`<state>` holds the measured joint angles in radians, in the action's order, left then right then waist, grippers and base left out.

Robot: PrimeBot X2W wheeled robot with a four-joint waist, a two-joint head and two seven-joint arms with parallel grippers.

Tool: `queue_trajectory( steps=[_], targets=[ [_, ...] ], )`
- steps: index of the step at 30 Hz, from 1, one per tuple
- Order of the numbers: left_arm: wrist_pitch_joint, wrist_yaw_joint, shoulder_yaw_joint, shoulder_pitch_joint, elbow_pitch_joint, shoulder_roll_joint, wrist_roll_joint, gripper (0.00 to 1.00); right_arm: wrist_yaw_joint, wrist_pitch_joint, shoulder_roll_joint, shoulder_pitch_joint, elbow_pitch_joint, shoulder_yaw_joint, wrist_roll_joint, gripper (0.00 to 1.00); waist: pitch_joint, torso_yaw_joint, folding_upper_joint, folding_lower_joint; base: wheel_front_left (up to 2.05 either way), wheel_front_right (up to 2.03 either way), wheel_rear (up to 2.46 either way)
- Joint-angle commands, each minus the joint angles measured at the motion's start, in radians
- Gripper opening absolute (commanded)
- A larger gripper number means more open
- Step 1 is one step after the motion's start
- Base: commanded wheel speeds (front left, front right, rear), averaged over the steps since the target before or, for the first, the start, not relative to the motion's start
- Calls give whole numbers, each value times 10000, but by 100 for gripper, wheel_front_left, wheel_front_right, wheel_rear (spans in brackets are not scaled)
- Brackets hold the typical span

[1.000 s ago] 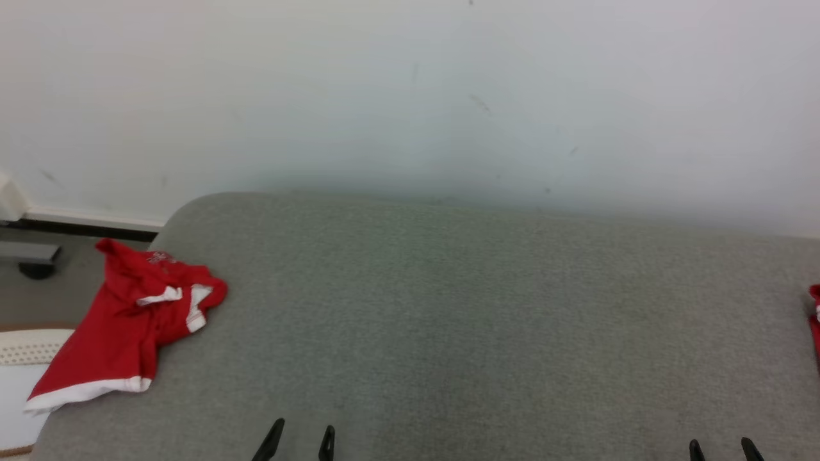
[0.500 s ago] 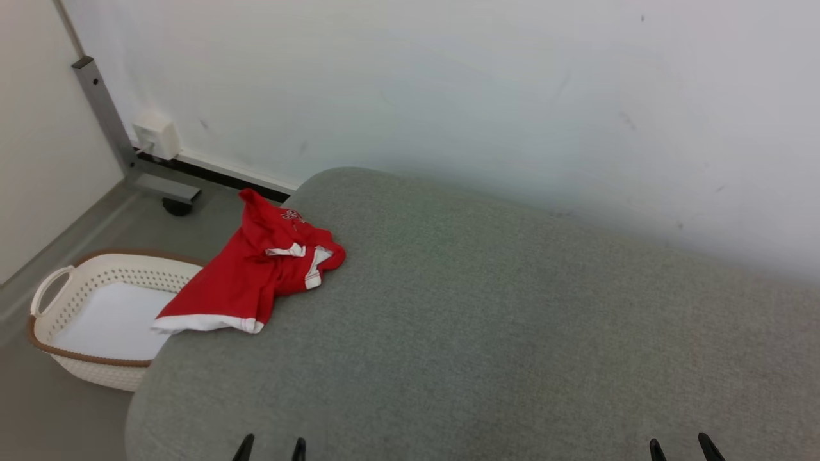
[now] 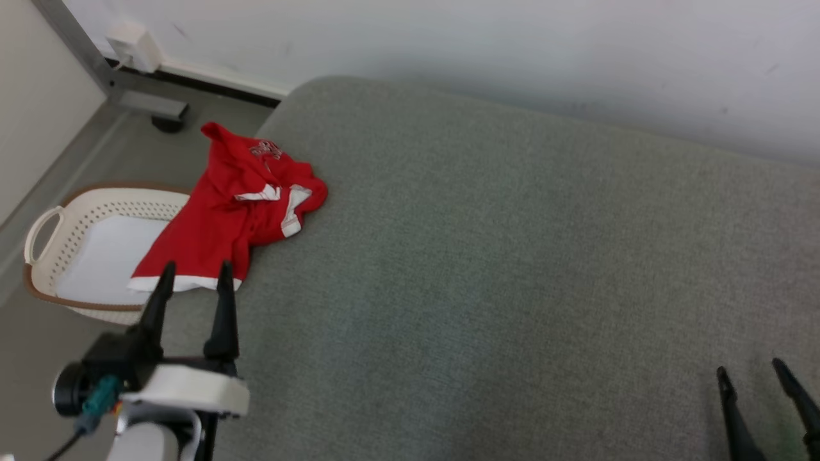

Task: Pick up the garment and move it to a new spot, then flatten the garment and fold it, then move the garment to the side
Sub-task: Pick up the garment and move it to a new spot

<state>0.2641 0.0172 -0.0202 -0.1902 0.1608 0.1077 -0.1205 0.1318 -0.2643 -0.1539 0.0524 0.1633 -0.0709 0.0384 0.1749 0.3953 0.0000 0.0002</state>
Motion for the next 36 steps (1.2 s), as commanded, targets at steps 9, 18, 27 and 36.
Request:
queue_trajectory(
  steps=[9,18,27,36],
  targets=[
    [-1069,288,-75,-3851,2987,478,-375,100,-24,216,-1276,-650,-818,-687,15,100,2957,-260,0,-2,0,0,0],
    [-2051,349,-138,-6307,6547,564,-901,100,-61,915,-1960,-466,-1484,-1186,119,100,4023,-578,0,-2,0,0,0],
    [-2022,337,-18,-7244,8889,730,-959,0,-59,955,-1732,-302,-1771,-1268,282,100,3944,-1047,0,-2,0,0,0],
    [-1423,924,493,-8021,8441,1051,-914,0,-18,338,-816,-514,-950,-691,379,100,2509,-1375,0,-2,0,0,0]
  ],
)
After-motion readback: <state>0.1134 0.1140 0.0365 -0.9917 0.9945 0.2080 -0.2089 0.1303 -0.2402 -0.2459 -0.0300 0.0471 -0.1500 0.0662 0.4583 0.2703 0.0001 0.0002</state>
